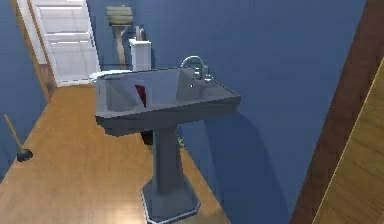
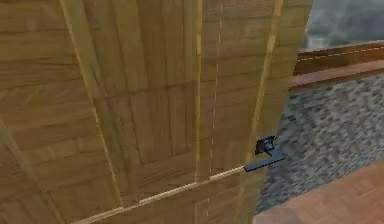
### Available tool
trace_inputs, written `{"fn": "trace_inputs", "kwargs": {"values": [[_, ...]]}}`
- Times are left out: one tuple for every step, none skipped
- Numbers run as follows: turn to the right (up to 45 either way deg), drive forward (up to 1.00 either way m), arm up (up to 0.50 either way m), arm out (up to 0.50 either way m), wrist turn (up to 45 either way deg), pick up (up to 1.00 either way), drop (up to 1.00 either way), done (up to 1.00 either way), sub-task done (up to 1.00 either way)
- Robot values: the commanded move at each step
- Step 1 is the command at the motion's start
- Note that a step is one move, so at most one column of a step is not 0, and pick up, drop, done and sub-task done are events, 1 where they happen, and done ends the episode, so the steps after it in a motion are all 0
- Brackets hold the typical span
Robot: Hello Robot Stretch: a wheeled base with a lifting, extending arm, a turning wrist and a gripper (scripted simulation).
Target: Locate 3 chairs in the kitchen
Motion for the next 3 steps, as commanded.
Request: {"fn": "trace_inputs", "kwargs": {"values": [[-15.0,0.00,0.00,0.00,0.0,0.00,0.00,0.00,0.00],[0.0,0.45,0.00,0.00,0.0,0.00,0.00,0.00,0.00],[-45.0,0.00,0.00,0.00,0.0,0.00,0.00,0.00,0.00]]}}
